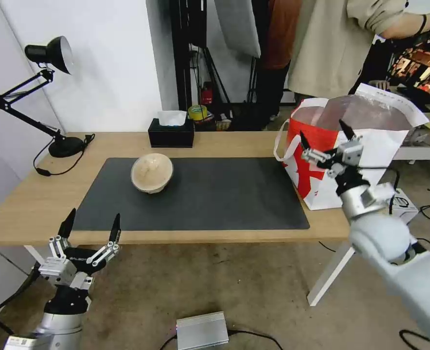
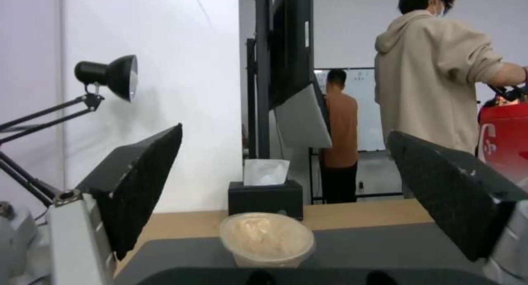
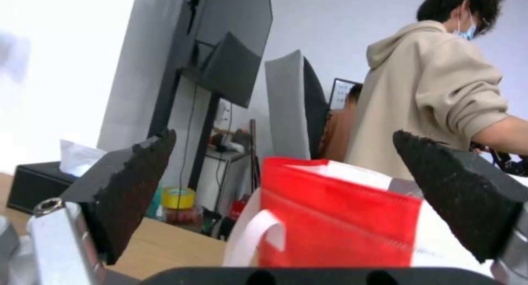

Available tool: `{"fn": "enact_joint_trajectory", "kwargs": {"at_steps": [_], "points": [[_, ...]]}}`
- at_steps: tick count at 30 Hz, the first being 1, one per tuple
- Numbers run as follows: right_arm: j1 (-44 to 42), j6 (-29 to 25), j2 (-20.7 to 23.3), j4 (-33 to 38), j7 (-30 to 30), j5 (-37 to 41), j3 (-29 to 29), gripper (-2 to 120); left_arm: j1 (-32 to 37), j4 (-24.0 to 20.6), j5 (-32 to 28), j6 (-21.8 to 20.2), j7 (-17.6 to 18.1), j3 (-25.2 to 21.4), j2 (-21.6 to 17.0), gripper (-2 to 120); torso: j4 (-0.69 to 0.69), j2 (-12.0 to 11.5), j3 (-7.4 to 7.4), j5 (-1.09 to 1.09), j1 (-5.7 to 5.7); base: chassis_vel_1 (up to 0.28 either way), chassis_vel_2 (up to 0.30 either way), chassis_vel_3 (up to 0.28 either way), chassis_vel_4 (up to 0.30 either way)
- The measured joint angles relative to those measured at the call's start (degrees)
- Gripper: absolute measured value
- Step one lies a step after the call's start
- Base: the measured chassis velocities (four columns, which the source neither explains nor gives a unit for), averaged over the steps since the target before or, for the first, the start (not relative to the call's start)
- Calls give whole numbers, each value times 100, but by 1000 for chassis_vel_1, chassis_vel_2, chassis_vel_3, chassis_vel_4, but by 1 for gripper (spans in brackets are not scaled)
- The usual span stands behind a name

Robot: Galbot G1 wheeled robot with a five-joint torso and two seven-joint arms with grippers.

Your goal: Pick up the trash from the table and place it into the takeout bag.

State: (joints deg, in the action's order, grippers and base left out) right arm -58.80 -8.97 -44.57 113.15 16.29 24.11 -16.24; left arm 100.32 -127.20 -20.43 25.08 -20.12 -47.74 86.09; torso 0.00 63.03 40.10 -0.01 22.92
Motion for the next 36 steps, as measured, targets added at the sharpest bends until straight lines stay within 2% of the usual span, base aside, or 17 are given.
{"fn": "enact_joint_trajectory", "kwargs": {"at_steps": [9,15,19,24,36], "points": [[-775,233,-539,528,109,-501,-285,100,-23,-76,16,-8,15,-14,34,100,1,0,0,0,0,0,0,0,0],[-1598,564,-905,1067,-55,-778,-903,100,-54,-97,40,-63,20,-2,34,100,0,0,0,1,0,0,0,0,0],[-2524,1332,-1164,1714,-452,-1016,-1627,100,-106,-94,86,-100,21,44,35,100,0,0,0,0,0,0,0,0,0],[-3132,1775,-1348,2133,-669,-1114,-1945,100,-103,-92,154,-108,21,103,55,100,0,1,0,1,0,0,0,0,0],[-3582,2195,-1823,2530,-817,-1376,-2007,100,-52,-159,179,-129,12,97,57,100,1,0,0,1,0,0,0,0,0]]}}
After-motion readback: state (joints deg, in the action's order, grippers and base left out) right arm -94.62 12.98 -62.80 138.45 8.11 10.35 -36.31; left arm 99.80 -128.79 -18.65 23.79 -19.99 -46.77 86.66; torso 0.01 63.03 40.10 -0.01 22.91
